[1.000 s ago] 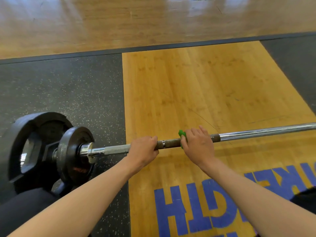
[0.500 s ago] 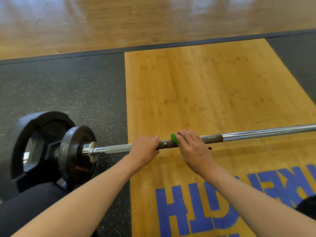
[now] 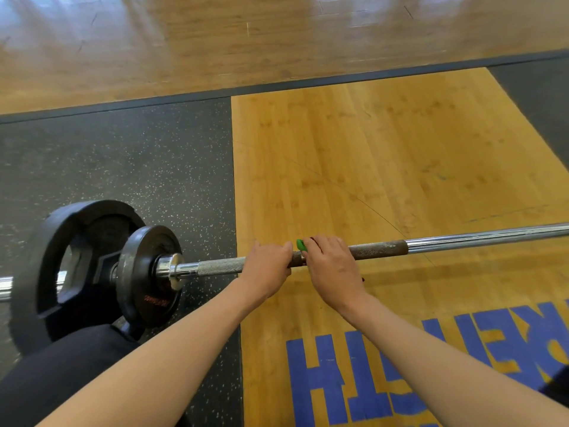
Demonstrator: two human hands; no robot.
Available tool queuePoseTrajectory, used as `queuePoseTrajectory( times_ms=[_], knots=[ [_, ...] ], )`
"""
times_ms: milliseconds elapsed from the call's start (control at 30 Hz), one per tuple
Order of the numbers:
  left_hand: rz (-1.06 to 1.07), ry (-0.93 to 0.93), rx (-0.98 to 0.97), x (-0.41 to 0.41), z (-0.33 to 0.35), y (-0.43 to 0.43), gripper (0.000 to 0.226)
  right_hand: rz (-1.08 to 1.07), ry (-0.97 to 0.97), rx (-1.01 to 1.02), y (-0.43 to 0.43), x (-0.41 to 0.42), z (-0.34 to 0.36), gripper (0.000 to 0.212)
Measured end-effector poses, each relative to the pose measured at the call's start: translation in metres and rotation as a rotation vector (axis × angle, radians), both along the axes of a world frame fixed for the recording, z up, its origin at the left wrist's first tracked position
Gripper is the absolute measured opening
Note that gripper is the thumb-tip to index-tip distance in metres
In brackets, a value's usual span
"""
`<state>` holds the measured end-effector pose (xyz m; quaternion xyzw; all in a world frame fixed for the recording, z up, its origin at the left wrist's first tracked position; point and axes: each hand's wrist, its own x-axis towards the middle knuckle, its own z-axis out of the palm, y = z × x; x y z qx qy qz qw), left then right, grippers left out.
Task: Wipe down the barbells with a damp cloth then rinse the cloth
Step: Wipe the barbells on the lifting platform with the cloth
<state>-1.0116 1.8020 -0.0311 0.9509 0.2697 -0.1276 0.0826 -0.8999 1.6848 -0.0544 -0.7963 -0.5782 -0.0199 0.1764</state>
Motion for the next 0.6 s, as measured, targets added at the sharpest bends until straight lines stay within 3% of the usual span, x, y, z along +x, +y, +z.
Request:
queuePoseTrajectory(
  times_ms=[100, 200, 300, 400, 467, 600],
  knots=[
    [0.009, 0.014, 0.016, 0.0, 0.0, 0.0, 0.017, 0.153, -0.081, 0.035, -0.036, 0.034, -0.003, 0.028],
    [0.023, 0.038, 0.005, 0.001, 0.0, -0.001, 0.019, -0.035, -0.096, 0.0, -0.05, 0.075, 0.003, 0.029],
    [0.043, 0.038, -0.014, 0.001, 0.0, -0.002, 0.015, -0.256, 0.055, -0.305, -0.031, 0.092, 0.028, 0.038],
    [0.049, 0.04, -0.017, 0.003, -0.001, -0.002, 0.014, -0.278, 0.099, -0.521, -0.002, 0.077, 0.037, 0.035],
    [0.051, 0.032, -0.014, 0.003, 0.0, -0.002, 0.016, -0.242, 0.133, -0.483, 0.011, 0.054, 0.035, 0.033],
    [0.046, 0.018, -0.004, 0.004, 0.001, -0.003, 0.02, -0.131, 0.145, -0.13, 0.013, 0.013, 0.013, 0.031]
  ],
)
